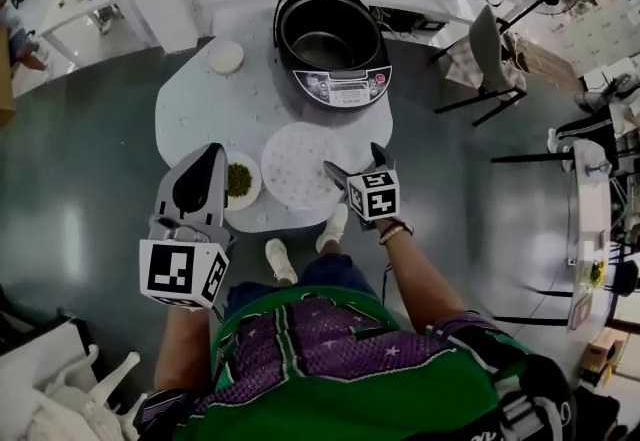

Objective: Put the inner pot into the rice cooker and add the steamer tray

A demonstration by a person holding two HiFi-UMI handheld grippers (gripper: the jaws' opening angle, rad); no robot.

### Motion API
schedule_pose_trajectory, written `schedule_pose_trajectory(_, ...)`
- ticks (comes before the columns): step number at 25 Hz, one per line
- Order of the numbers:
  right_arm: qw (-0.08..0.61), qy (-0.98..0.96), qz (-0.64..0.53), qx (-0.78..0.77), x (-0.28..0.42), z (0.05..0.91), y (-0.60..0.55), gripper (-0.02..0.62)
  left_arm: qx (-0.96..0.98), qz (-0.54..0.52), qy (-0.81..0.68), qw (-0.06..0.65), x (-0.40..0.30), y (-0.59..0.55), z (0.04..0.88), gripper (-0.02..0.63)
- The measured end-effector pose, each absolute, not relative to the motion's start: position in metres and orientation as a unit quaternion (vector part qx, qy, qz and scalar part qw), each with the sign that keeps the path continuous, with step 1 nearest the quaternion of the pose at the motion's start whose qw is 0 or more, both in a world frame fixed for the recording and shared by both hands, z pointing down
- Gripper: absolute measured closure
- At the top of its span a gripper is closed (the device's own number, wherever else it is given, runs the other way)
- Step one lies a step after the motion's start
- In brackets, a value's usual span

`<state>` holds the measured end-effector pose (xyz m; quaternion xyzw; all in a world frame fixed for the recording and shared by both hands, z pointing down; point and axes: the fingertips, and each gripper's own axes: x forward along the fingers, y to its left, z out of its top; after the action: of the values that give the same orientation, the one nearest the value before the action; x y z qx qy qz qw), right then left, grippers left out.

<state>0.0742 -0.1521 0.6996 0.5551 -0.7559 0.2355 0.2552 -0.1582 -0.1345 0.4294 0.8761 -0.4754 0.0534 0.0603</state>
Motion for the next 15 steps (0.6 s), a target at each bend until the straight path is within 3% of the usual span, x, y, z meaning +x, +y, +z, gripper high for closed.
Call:
schedule_pose_trajectory(9,0.273,-0.725,0.305,0.554,0.085,0.762,-0.159,0.116,0.881,0.085,-0.458,0.084,-0.130,-0.119,0.457,0.584)
schedule_pose_trajectory(15,0.289,-0.711,0.309,0.562,0.089,0.779,-0.160,0.233,0.887,0.099,-0.439,0.102,-0.110,-0.111,0.472,0.584)
